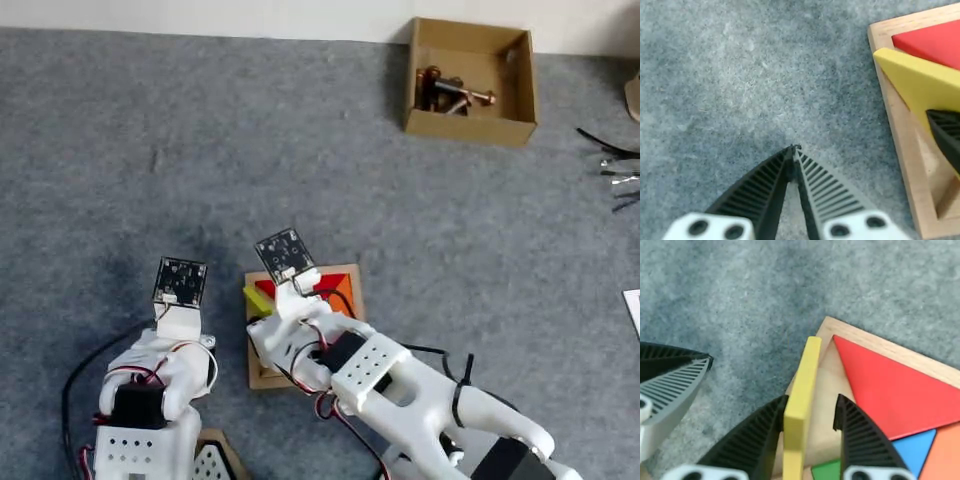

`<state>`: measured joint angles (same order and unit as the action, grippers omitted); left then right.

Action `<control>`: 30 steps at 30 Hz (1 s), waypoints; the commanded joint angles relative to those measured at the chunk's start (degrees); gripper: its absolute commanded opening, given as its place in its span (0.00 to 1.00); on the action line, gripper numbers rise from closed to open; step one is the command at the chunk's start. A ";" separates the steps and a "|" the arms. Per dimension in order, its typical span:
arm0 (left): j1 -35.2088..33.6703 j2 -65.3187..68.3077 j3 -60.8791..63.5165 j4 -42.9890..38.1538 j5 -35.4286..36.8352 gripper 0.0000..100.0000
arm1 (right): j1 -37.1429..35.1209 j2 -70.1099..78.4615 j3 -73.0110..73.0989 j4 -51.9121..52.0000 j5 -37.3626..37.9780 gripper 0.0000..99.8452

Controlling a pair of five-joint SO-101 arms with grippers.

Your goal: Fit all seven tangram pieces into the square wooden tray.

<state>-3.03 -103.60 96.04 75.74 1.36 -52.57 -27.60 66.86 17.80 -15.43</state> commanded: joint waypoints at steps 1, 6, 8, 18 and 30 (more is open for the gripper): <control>1.01 -0.31 1.10 0.26 0.35 0.01 | 3.03 -1.27 -0.48 -1.54 1.23 0.14; 1.01 -0.31 1.10 0.26 0.35 0.01 | 4.00 -1.27 -0.48 -1.45 1.32 0.14; 1.01 -0.31 1.10 0.26 0.35 0.01 | 4.00 -1.27 -0.48 -1.45 1.32 0.14; 1.01 -0.31 1.10 0.26 0.35 0.01 | 4.09 -1.27 -0.48 -1.27 1.32 0.14; 1.01 -0.31 1.10 0.26 0.35 0.01 | 4.97 -1.36 -0.48 -1.19 6.59 0.14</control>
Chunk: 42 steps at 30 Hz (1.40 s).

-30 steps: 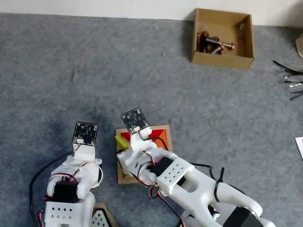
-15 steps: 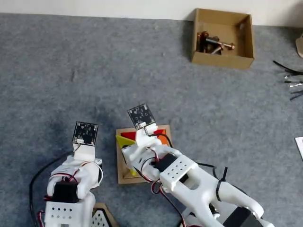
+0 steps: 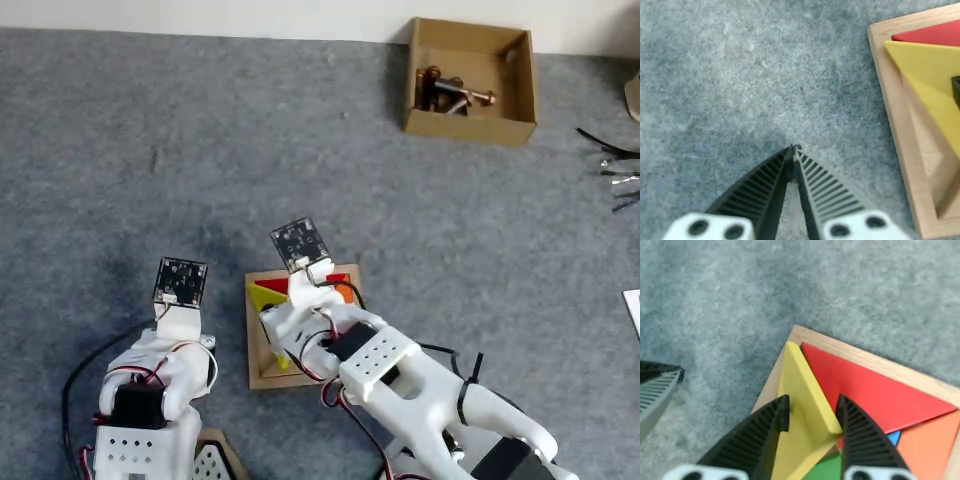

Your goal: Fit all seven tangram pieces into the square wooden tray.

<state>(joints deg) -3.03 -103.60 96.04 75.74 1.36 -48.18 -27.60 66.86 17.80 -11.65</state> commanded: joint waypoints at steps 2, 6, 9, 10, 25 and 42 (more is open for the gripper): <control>1.01 -0.31 1.10 0.26 0.35 0.01 | 0.57 -1.36 -0.48 -1.19 2.81 0.14; 1.01 -0.31 1.10 0.26 0.35 0.01 | 0.57 -1.36 -0.48 -1.19 3.08 0.14; 1.01 -0.31 1.10 0.26 0.35 0.01 | 0.57 -1.36 -0.48 -1.19 2.99 0.18; 1.01 -0.31 1.10 0.26 0.35 0.01 | 0.57 -1.36 -0.48 -1.19 2.99 0.21; 1.01 -0.31 1.10 0.26 0.35 0.01 | 0.92 -1.36 -0.48 -1.19 2.90 0.27; 1.01 -0.31 1.10 0.26 0.35 0.01 | 2.51 -1.71 -0.66 -1.19 3.16 0.01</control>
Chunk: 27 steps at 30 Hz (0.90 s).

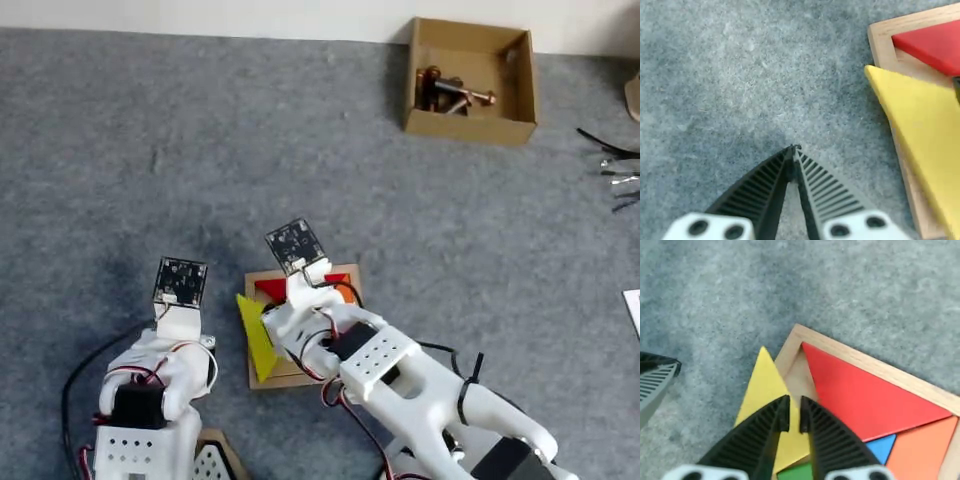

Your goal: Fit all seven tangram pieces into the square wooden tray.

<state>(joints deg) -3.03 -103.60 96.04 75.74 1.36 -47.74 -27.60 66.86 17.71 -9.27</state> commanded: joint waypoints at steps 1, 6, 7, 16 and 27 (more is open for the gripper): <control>1.01 -0.31 1.10 0.26 0.35 0.01 | 2.95 -2.42 -1.01 -1.10 0.79 0.01; 1.01 -0.31 1.10 0.26 0.35 0.01 | 6.64 -10.77 -1.80 4.88 0.79 0.01; 1.01 -0.31 1.10 0.26 0.35 0.01 | 6.81 -13.05 -1.80 7.25 0.79 0.01; 1.01 -0.31 1.10 0.26 0.26 0.01 | 1.71 -22.90 -1.45 12.70 9.14 0.00; 0.66 -0.31 1.10 0.26 0.26 0.01 | -7.87 -11.56 -1.71 12.44 14.95 0.00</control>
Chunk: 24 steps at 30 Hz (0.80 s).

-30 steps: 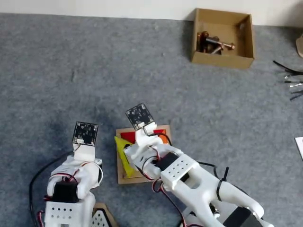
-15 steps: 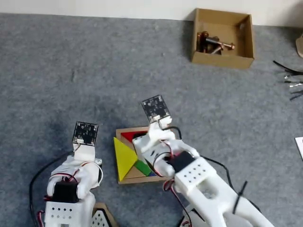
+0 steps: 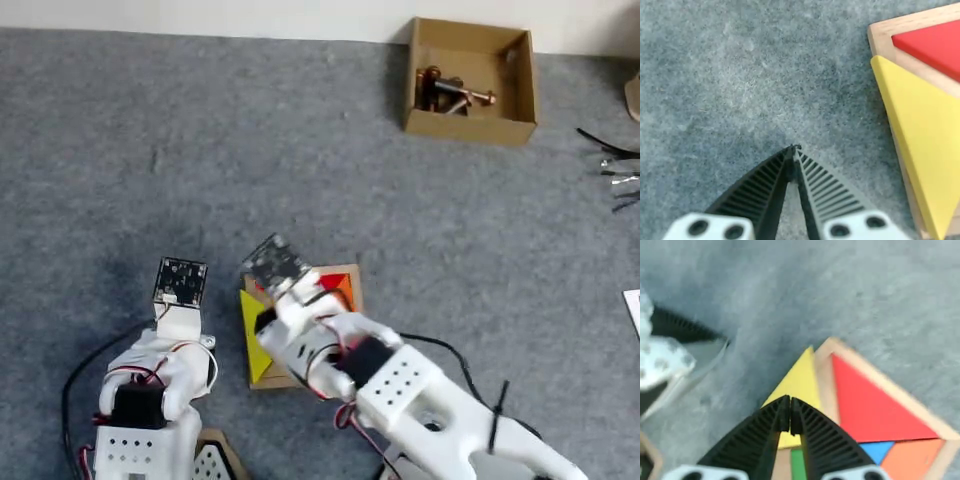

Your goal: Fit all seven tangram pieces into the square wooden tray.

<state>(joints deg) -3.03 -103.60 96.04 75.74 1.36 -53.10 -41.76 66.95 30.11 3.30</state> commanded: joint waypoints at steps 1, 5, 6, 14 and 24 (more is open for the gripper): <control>-0.13 -0.31 1.10 0.26 0.26 0.01 | -3.03 3.82 -1.80 0.04 2.99 0.00; -2.07 -0.31 1.10 0.26 0.35 0.01 | -5.49 7.16 -1.89 0.04 5.01 0.00; -2.07 -0.31 1.10 0.26 0.35 0.01 | -5.93 7.43 -1.89 -0.04 5.54 0.00; -2.07 -0.31 1.10 0.26 0.35 0.01 | -7.16 8.13 -1.89 -4.09 8.97 0.00; -2.07 -0.31 1.10 0.26 0.35 0.01 | -6.90 8.31 -1.10 -12.00 8.97 0.00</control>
<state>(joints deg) -4.18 -103.60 96.04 75.74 1.36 -59.52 -33.85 66.95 21.14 11.56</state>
